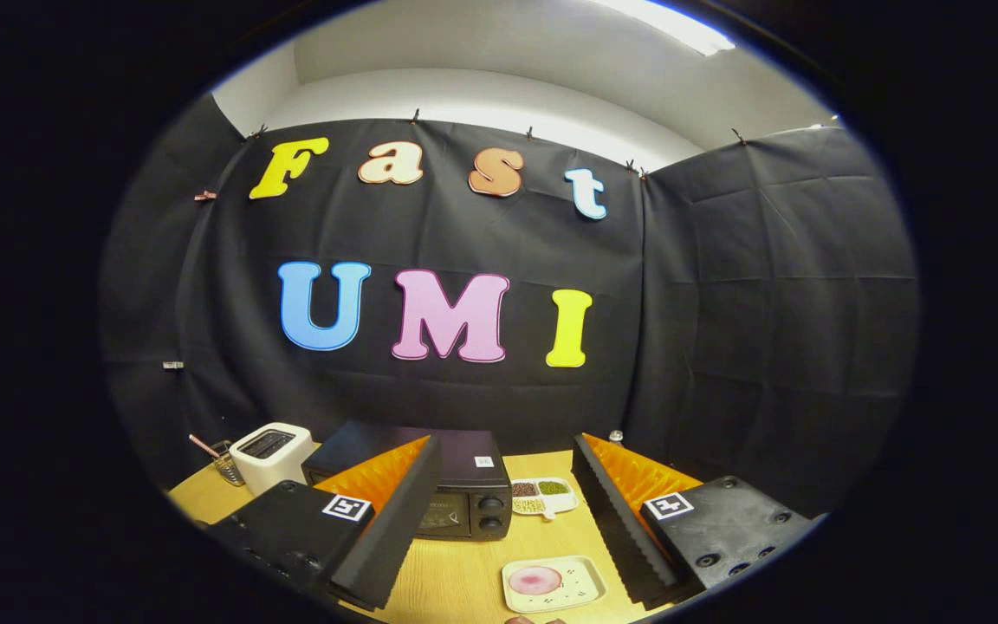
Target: Open the toaster oven, put the food inside, and close the toaster oven door.
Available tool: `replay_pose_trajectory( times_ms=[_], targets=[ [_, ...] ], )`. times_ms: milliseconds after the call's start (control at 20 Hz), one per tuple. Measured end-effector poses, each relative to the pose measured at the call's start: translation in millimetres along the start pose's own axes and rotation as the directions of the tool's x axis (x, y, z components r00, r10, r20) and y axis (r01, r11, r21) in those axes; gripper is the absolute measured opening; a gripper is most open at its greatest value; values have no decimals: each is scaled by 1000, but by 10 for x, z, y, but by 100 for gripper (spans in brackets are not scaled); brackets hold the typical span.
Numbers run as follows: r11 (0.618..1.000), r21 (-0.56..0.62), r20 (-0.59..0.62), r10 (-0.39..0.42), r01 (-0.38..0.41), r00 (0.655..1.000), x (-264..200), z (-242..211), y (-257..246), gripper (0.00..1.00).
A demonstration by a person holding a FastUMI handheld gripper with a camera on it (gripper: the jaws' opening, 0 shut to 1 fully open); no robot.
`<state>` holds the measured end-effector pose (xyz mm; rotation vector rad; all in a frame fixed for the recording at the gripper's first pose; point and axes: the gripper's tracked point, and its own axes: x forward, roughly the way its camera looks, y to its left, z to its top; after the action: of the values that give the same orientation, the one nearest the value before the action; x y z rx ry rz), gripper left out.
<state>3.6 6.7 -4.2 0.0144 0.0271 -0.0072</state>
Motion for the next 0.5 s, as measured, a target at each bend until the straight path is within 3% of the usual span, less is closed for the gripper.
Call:
replay_pose_trajectory(
  times_ms=[500],
  targets=[
    [998,51,-41,49,-47,998,284,-144,329,98]
  ],
)
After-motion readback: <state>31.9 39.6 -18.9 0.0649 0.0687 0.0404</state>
